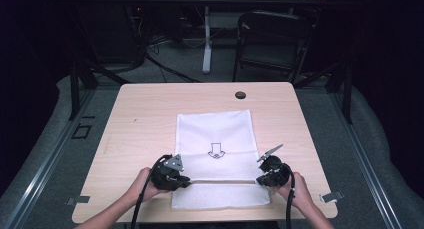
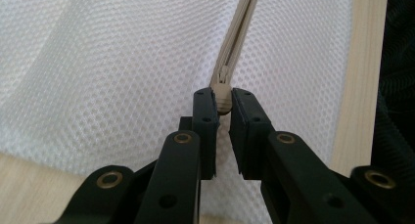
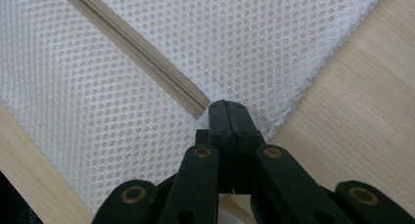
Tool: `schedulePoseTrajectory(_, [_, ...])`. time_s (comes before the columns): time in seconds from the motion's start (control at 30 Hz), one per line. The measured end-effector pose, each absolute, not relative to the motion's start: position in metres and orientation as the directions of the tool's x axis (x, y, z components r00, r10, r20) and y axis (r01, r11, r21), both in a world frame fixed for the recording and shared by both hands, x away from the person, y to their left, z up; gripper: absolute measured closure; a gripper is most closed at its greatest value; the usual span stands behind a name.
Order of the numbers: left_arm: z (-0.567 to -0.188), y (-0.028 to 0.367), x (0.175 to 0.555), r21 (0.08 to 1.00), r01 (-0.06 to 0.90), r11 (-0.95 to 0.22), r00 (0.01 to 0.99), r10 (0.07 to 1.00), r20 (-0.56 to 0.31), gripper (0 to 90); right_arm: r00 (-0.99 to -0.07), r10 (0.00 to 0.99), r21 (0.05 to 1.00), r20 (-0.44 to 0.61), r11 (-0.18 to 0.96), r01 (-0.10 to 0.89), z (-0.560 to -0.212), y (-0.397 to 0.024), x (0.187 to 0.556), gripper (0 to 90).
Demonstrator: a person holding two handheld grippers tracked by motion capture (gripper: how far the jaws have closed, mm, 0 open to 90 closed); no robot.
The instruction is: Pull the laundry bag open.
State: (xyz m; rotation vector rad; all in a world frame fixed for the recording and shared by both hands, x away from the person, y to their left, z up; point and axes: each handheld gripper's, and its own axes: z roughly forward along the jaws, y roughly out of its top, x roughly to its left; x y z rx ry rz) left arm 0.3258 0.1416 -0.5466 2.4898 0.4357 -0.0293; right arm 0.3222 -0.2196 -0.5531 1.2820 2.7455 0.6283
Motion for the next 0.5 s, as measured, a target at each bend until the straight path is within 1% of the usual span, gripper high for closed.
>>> schedulePoseTrajectory(0.1, [-0.547, 0.149, 0.325, 0.56, 0.326, -0.762, 0.942, 0.312, -0.124, 81.1, -0.656, 0.744, 0.38, 0.125, 0.575, 0.724, -0.553, -0.219, 0.322, 90.0])
schedulePoseTrajectory(0.17, [-0.547, 0.152, 0.325, 0.559, 0.326, -0.762, 0.942, 0.313, -0.123, 81.2, -0.668, 0.735, 0.364, 0.116, 0.594, 0.717, -0.552, -0.22, 0.323, 90.0])
schedulePoseTrajectory(0.2, [-0.548, 0.153, 0.325, 0.558, 0.332, -0.76, 0.94, 0.319, -0.124, 81.2, -0.657, 0.744, 0.381, 0.125, 0.575, 0.724, -0.553, -0.219, 0.322, 90.0])
schedulePoseTrajectory(0.27, [-0.548, 0.157, 0.325, 0.555, 0.334, -0.762, 0.939, 0.322, -0.122, 81.2, -0.655, 0.746, 0.38, 0.124, 0.574, 0.726, -0.553, -0.219, 0.322, 90.0])
schedulePoseTrajectory(0.3, [-0.548, 0.159, 0.325, 0.554, 0.337, -0.761, 0.937, 0.326, -0.123, 81.2, -0.666, 0.737, 0.363, 0.114, 0.593, 0.719, -0.552, -0.22, 0.323, 90.0])
schedulePoseTrajectory(0.5, [-0.55, 0.169, 0.324, 0.555, 0.341, -0.759, 0.936, 0.329, -0.126, 81.2, -0.662, 0.738, 0.354, 0.13, 0.589, 0.726, -0.551, -0.22, 0.324, 90.0])
